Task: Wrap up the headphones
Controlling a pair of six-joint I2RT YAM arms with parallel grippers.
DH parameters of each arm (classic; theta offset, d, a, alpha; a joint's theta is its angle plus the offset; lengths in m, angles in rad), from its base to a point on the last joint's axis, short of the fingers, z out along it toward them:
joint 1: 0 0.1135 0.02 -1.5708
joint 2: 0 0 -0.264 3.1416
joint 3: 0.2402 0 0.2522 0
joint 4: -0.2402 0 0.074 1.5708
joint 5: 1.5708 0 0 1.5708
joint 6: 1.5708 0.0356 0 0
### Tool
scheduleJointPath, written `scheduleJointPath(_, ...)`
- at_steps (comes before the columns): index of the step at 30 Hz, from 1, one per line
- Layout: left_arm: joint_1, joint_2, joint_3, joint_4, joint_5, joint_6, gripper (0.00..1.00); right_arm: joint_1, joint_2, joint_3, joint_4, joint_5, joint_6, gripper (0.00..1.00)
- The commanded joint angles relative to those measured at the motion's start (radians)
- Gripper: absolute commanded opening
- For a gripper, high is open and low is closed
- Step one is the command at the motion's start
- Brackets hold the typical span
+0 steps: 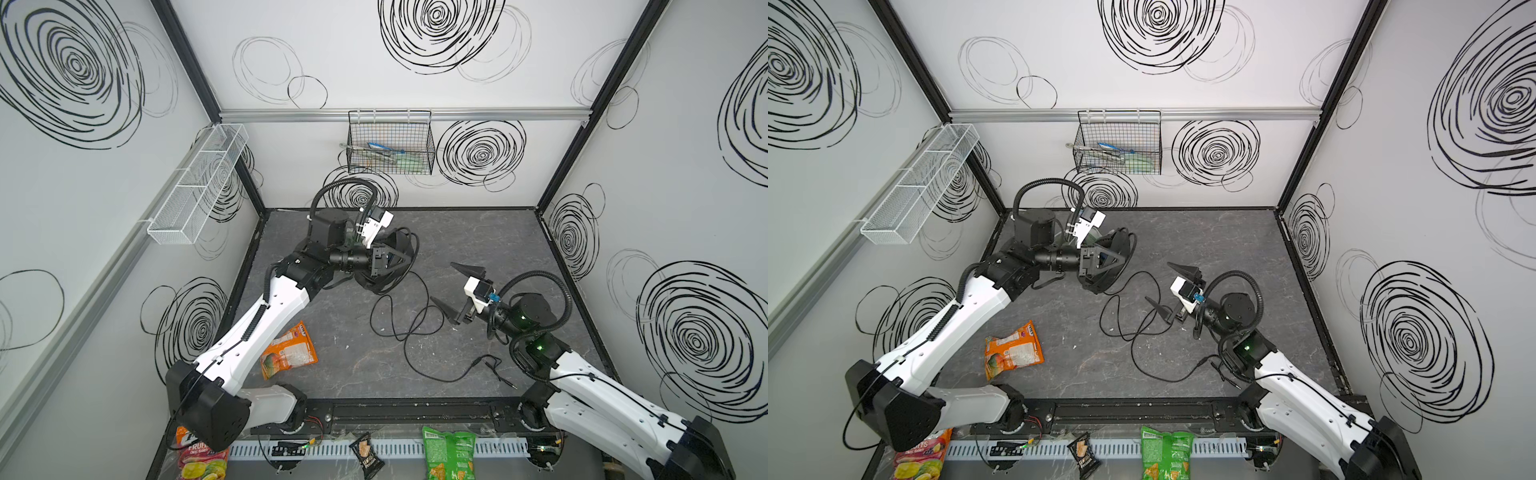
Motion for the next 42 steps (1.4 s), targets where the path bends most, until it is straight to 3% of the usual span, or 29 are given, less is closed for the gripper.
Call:
scheduleJointPath(1, 0.0, -0.043, -0.023, 0.219, 0.134, -0.043, 0.0, 0.006, 0.038, 0.04, 0.087, 0.048, -0.1, 0.97)
scheduleJointPath(11, -0.076, -0.012, -0.071, 0.348, 0.228, -0.107, 0.0, 0.004, 0.13, 0.086, 0.138, 0.071, -0.121, 0.91)
scheduleJointPath(26, -0.155, 0.074, -0.086, 0.364, 0.199, -0.124, 0.0, 0.005, 0.183, 0.095, 0.217, 0.136, -0.152, 0.72)
scheduleJointPath(31, -0.174, 0.098, -0.105, 0.459, 0.216, -0.193, 0.0, 0.006, 0.178, 0.089, 0.222, 0.144, -0.16, 0.55)
scheduleJointPath(34, -0.173, 0.108, -0.11, 0.477, 0.213, -0.21, 0.0, 0.006, 0.166, 0.085, 0.212, 0.159, -0.171, 0.35)
scheduleJointPath(37, -0.166, 0.111, -0.116, 0.5, 0.198, -0.231, 0.01, 0.009, 0.155, 0.082, 0.206, 0.169, -0.184, 0.24)
scheduleJointPath(40, -0.144, 0.107, -0.124, 0.511, 0.159, -0.242, 0.24, 0.019, 0.15, 0.081, 0.201, 0.194, -0.192, 0.17)
scheduleJointPath(42, -0.118, 0.1, -0.124, 0.51, 0.131, -0.243, 0.44, 0.025, 0.149, 0.082, 0.191, 0.218, -0.195, 0.13)
